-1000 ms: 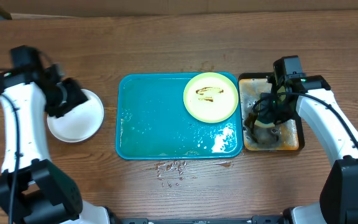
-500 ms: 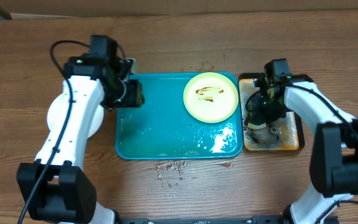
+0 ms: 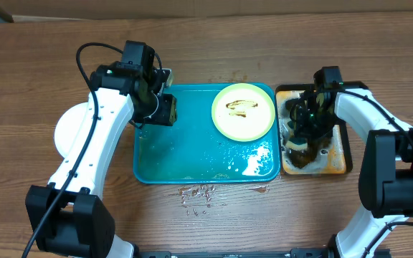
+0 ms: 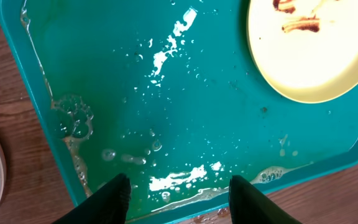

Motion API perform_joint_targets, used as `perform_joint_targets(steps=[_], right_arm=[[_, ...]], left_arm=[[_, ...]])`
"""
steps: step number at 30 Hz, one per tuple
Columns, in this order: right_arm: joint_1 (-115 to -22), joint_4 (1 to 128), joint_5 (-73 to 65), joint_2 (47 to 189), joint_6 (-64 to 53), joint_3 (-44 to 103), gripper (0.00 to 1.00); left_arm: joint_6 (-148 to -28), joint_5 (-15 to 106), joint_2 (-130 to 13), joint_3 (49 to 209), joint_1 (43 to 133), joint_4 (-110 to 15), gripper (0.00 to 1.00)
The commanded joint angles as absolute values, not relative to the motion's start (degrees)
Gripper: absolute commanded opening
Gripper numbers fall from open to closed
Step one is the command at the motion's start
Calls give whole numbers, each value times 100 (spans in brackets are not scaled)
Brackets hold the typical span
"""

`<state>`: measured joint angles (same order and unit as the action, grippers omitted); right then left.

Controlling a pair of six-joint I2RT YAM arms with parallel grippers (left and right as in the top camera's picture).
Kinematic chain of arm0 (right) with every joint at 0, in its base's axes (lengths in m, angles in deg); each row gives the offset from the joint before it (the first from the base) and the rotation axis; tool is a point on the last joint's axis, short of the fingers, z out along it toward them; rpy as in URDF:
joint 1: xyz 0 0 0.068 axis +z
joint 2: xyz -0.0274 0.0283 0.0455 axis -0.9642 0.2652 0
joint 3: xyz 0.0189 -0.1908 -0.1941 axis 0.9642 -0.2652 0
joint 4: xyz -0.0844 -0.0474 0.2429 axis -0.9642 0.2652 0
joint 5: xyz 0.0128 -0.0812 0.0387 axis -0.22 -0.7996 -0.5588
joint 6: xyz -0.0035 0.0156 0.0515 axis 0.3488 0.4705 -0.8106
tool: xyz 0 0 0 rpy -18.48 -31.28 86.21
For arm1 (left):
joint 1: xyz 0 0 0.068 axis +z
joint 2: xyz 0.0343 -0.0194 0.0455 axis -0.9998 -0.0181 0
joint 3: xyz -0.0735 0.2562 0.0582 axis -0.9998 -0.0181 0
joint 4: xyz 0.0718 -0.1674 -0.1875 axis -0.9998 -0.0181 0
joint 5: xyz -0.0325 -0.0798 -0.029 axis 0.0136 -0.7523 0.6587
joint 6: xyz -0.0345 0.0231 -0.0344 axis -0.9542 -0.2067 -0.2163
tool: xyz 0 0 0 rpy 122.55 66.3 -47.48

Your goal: Clean dirty plates on tray and stack at the side

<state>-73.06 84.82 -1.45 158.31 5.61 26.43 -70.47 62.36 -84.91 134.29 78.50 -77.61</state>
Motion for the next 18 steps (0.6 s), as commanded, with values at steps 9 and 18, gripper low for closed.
perform_joint_targets(steps=[9,18], right_arm=[[-7470,9291,-763,14839,301,3207,4],[-7470,8604,-866,14931,279,2066,4]], left_arm=[[-7023,5975,-8544,13542,7284,-6790,54],[-7025,5973,-9077,13542,6994,-5645,67]])
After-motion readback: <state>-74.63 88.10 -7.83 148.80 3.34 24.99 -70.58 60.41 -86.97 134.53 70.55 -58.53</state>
